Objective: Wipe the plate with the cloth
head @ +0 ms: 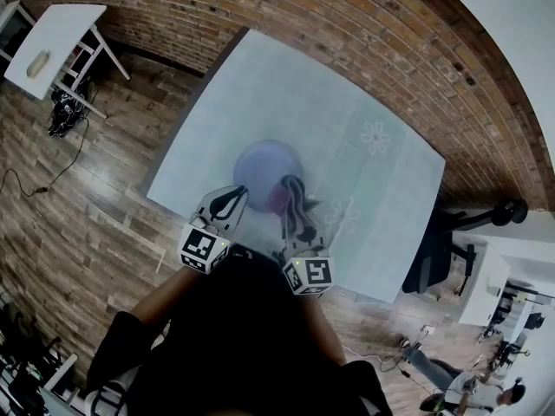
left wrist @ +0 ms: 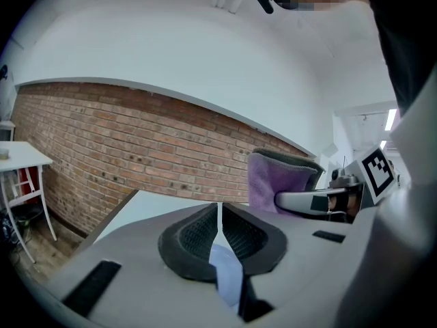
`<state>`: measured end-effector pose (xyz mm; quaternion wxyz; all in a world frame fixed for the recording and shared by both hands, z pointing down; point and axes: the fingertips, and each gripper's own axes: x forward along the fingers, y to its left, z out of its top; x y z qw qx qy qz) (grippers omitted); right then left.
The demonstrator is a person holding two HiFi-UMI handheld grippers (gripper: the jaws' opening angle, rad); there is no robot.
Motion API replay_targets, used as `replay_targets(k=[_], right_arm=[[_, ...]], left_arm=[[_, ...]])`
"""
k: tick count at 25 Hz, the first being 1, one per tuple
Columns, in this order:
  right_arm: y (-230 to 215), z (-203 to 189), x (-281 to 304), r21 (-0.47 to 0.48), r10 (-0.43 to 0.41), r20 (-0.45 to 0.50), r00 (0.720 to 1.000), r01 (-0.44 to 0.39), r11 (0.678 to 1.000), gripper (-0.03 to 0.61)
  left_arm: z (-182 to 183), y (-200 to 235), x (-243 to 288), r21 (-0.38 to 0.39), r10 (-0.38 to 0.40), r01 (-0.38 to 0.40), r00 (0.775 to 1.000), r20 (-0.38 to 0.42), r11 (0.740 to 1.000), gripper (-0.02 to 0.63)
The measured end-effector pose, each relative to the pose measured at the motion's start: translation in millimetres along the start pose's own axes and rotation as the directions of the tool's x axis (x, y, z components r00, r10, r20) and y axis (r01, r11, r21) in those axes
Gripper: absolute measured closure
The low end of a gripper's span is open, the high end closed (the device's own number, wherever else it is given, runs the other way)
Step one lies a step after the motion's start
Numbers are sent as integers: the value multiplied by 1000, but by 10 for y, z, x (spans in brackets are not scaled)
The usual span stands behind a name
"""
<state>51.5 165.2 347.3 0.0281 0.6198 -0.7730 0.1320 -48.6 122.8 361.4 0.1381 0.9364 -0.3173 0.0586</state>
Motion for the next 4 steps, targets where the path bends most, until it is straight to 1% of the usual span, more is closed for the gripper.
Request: replay_targets(k=[4], right_arm=[[22,-16,6,-5,1,-2,1000,-1,1000,517]], left_arm=[[-28,19,-6,-7,-3,3,1000,-6,1000,569]])
